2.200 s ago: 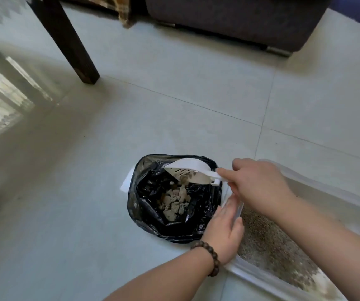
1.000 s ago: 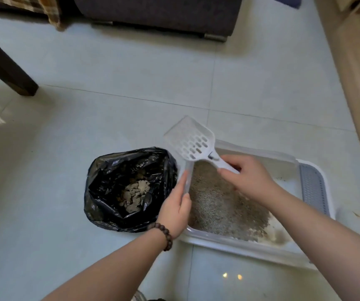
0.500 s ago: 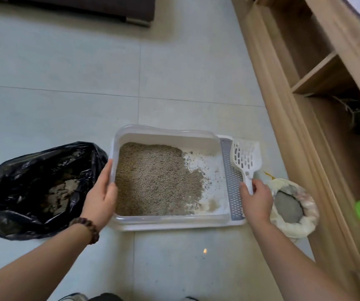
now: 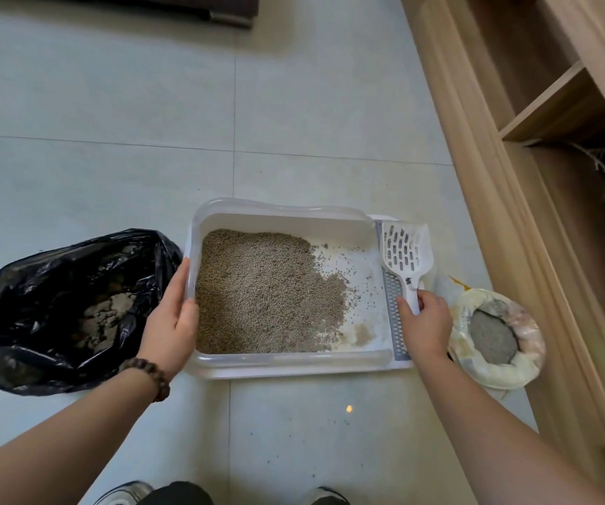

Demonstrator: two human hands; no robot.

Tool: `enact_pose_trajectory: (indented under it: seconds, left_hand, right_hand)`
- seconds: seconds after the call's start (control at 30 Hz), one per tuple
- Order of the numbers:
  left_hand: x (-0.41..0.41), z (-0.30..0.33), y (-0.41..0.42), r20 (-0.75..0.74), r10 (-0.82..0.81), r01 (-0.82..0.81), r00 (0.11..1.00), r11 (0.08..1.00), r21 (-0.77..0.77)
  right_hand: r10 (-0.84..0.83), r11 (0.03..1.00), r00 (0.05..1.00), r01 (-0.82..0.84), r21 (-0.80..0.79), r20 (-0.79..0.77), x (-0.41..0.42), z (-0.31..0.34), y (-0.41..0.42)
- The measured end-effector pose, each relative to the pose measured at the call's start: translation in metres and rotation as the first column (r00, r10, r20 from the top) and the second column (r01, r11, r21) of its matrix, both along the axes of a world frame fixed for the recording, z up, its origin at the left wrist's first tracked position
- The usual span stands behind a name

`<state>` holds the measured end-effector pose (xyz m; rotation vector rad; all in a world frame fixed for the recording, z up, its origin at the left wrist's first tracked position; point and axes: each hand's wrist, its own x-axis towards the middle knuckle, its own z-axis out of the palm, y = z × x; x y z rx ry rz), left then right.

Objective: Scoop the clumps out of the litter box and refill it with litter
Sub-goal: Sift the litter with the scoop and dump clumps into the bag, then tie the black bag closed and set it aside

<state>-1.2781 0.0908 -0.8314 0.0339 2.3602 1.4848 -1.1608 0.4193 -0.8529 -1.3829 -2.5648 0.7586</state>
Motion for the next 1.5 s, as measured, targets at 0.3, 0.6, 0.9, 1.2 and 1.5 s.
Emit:
enact_pose_trajectory:
  seconds: [0.3, 0.6, 0.9, 1.2, 1.5]
  left_hand:
    - [0.001, 0.000, 0.001, -0.002, -0.005, 0.005, 1.000, 1.000, -0.012]
    - [-0.004, -0.006, -0.009, -0.020, -0.058, 0.057, 0.998, 0.997, -0.052]
    - [-0.012, 0.074, -0.051, -0.059, -0.188, 0.170, 0.980, 0.959, -0.225]
    - [0.032, 0.187, -0.154, -0.199, -0.090, 0.015, 0.976, 0.937, -0.350]
    - [0.043, 0.193, -0.246, -0.179, 0.050, -0.104, 0.983, 0.946, -0.306]
  right_hand:
    - [-0.002, 1.000, 0.997, 0.002, 0.003, 0.071, 0.004, 0.000, 0.002]
    - [0.207, 0.978, 0.971, -0.207, -0.006, 0.123, 0.015, 0.022, -0.025]
    - [0.452, 0.882, 0.892, -0.446, -0.151, 0.007, 0.007, 0.104, -0.094]
    - [0.621, 0.752, 0.770, -0.638, -0.165, -0.150, 0.001, 0.200, -0.185]
    - [0.717, 0.683, 0.694, -0.719, -0.129, -0.073, -0.008, 0.220, -0.251]
